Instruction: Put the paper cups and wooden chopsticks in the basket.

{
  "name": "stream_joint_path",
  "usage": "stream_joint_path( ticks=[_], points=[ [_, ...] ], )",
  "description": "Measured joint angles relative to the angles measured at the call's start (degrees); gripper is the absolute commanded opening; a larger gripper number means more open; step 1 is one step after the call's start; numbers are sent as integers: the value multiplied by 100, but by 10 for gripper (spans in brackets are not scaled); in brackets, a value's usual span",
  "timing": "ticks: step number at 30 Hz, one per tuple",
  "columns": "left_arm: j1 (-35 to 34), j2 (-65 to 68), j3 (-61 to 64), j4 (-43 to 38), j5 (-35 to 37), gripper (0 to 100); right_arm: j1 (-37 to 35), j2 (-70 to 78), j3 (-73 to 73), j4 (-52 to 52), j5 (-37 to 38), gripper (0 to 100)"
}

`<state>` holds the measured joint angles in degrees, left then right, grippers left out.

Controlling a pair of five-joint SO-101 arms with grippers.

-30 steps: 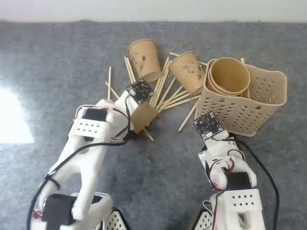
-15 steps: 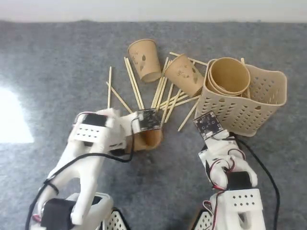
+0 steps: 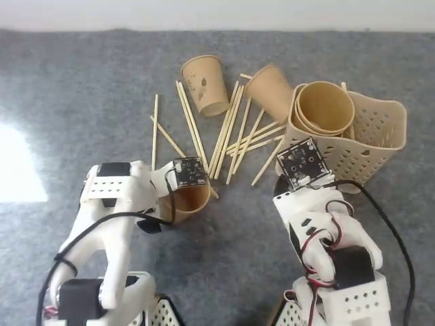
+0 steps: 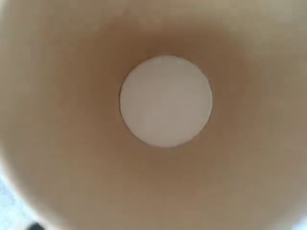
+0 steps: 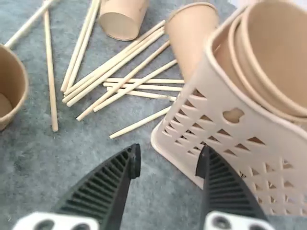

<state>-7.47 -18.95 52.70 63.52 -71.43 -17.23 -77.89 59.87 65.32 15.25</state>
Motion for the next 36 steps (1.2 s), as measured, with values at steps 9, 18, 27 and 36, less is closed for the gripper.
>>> stream_joint_path(
  ticks=[9, 18, 27, 36],
  points=[
    [-1160, 18, -360, 554, -440, 290, -35, 0, -9, 0, 0, 205],
    [-1996, 18, -2242, 2585, -712, 290, -44, 1046, -290, -123, 0, 205],
    [-2268, -800, -2813, 2866, 360, 290, -404, 3499, -3138, 818, 0, 205],
    [-2505, -2277, -1020, 721, 4448, 290, -1327, 5503, -4826, 1574, 0, 205]
  ],
)
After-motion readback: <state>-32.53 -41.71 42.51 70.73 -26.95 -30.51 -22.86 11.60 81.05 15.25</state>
